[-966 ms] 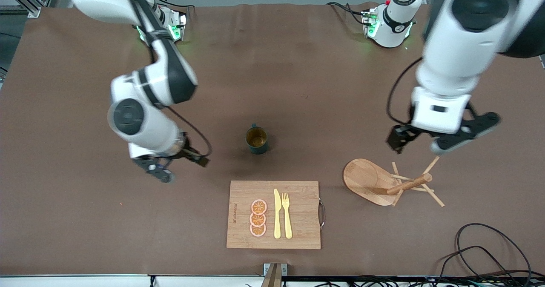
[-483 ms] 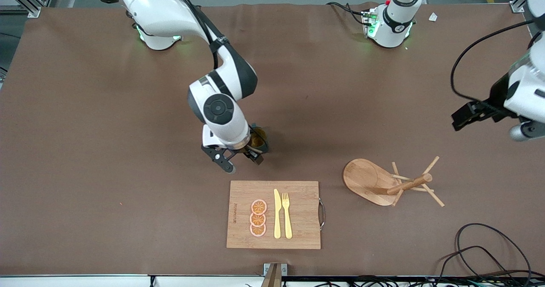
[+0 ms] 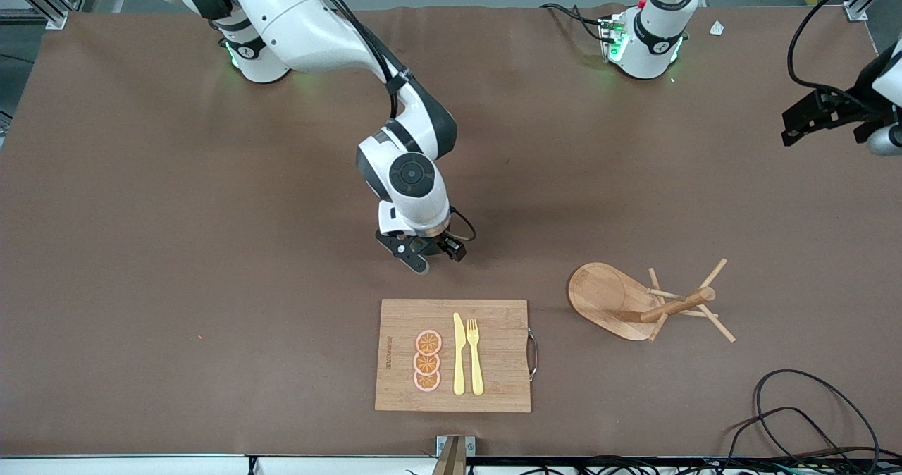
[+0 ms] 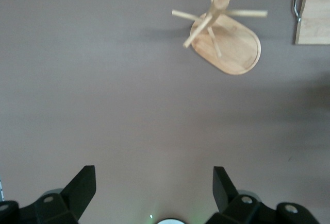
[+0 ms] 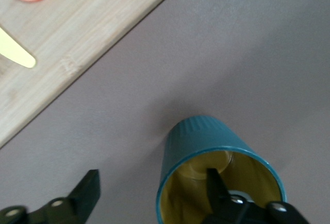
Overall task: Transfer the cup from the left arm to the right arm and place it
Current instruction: 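Close the right gripper on the teal mug's rim, then carry the teal mug with the right gripper away from the cutting board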
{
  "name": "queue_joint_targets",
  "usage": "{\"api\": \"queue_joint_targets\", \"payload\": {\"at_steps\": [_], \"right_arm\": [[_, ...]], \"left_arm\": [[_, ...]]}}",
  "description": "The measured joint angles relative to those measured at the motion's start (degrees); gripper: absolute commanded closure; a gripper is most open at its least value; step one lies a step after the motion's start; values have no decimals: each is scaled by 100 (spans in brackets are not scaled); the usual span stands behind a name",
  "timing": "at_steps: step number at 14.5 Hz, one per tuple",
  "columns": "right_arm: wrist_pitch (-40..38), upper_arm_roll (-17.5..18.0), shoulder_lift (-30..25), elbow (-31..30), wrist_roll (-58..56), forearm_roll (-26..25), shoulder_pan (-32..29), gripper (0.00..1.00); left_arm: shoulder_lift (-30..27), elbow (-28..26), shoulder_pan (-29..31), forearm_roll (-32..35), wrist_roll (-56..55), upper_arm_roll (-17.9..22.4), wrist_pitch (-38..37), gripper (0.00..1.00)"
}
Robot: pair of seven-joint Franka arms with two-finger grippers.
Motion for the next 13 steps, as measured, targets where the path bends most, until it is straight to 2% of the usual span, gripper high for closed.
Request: {"api": "queue_joint_targets", "payload": {"at_steps": [1,2,3,8,13], "right_arm": [[0,-5,11,0,-60,-2,0,87],[-1,-15,10,2,-162,-2,0,96],[-1,-30,10,8,-234,-2,-1,98],[-314,-129,-28,47,-964,-6,-91,100],[-1174,-210,-411,124,-2737,-8,-900,99]], "left_arm": [[-145,-192,-2,-1,0,-2,2,0],[-258,-340,-5,-1,0,-3,8,0],[-327,-431,-11,-2,0,-4,15,0],[-361,-550,-16,-2,0,-7,171,0],[-348,-596,-9,-2,0,-3,214,0]]}}
